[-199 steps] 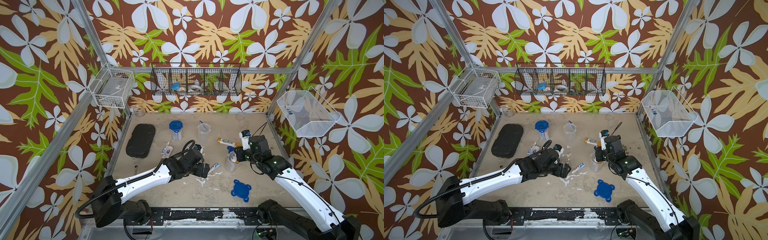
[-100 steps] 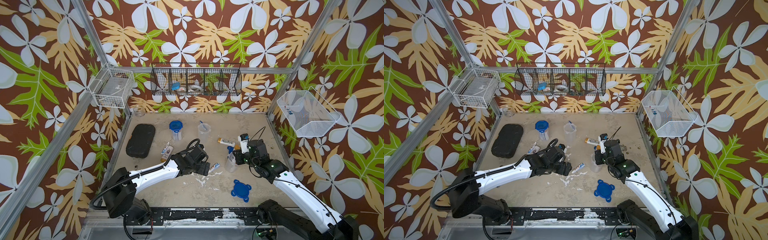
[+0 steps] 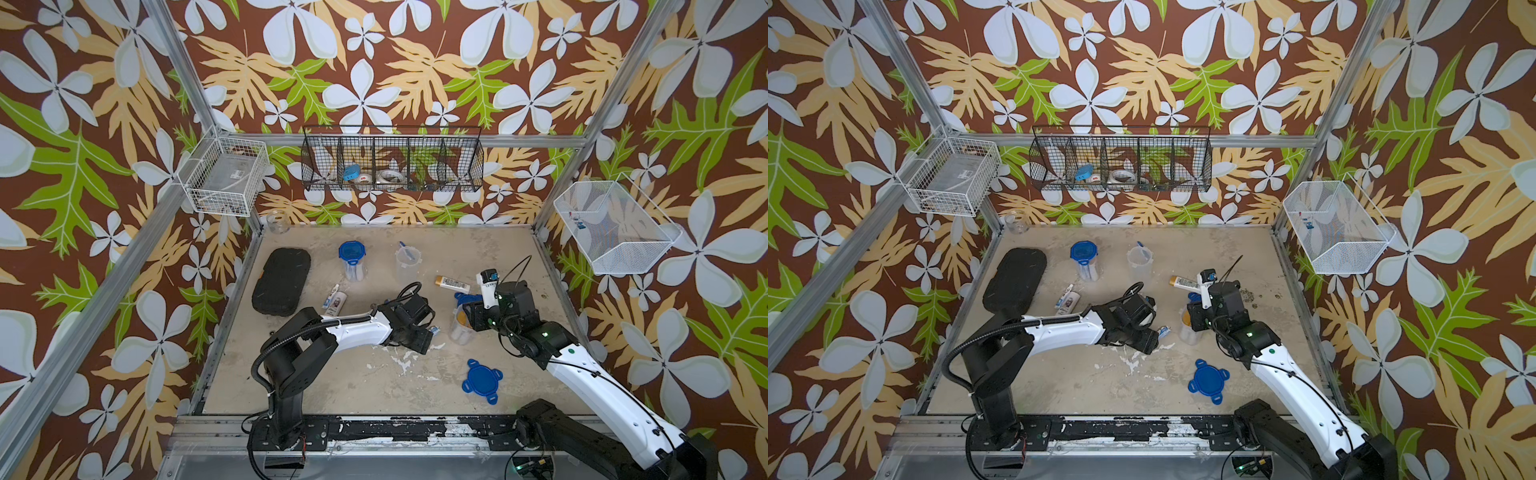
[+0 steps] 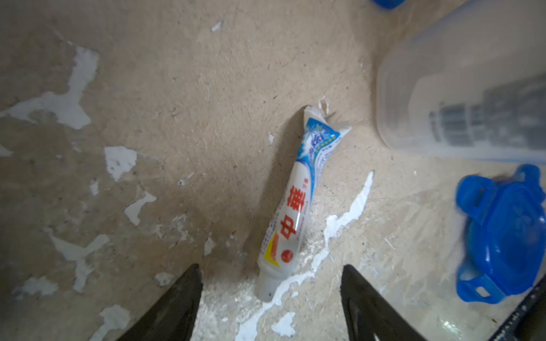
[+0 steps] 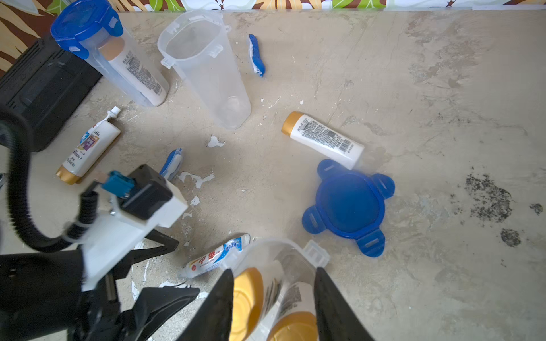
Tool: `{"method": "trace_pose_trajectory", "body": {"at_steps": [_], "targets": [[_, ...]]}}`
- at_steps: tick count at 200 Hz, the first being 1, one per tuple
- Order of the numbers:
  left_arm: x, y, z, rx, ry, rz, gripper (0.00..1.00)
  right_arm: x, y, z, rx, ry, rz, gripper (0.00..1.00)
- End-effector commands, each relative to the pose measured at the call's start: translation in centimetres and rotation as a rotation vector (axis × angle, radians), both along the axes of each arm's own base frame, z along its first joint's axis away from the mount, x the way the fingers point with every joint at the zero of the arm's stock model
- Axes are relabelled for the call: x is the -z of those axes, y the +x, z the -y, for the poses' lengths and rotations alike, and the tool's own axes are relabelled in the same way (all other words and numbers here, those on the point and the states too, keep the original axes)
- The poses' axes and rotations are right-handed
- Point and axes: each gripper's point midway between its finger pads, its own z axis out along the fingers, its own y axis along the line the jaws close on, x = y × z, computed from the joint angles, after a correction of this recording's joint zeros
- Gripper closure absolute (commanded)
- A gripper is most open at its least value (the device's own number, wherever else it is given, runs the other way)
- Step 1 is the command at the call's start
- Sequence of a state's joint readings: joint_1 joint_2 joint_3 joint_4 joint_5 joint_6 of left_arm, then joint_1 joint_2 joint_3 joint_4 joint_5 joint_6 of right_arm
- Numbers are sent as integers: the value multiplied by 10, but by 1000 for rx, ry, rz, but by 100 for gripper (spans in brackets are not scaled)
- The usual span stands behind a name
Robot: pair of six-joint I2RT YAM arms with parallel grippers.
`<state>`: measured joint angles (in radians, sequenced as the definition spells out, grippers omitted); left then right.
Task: Pack away toiletry kits
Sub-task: Place the toiletry item into the container, then pick up the toiletry item from the center of the board.
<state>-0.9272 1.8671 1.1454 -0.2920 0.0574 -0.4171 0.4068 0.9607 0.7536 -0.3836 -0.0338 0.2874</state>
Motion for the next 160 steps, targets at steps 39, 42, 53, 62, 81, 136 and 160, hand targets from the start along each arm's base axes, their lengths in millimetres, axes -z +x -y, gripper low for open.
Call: {"method": "trace_pose_trajectory", "body": {"at_steps": [39, 42, 53, 62, 81, 136, 160], "targets": [[23, -9, 2, 82, 104, 50, 37, -27, -11, 5, 18, 25, 4, 50], [24, -10, 2, 86, 109, 52, 39, -28, -13, 5, 17, 26, 0, 50], [29, -14, 1, 95, 131, 52, 47, -27, -21, 8, 21, 27, -27, 49], [32, -17, 0, 98, 139, 46, 54, -26, -29, 9, 23, 40, -46, 49], [34, -22, -3, 90, 132, 36, 65, -26, -44, 9, 24, 90, -73, 48], [7, -26, -7, 80, 67, 64, 100, -23, -60, -7, -17, 187, -178, 44], [-25, -29, -6, 78, -6, 95, 100, -21, -63, -23, -80, 246, -222, 41]]}}
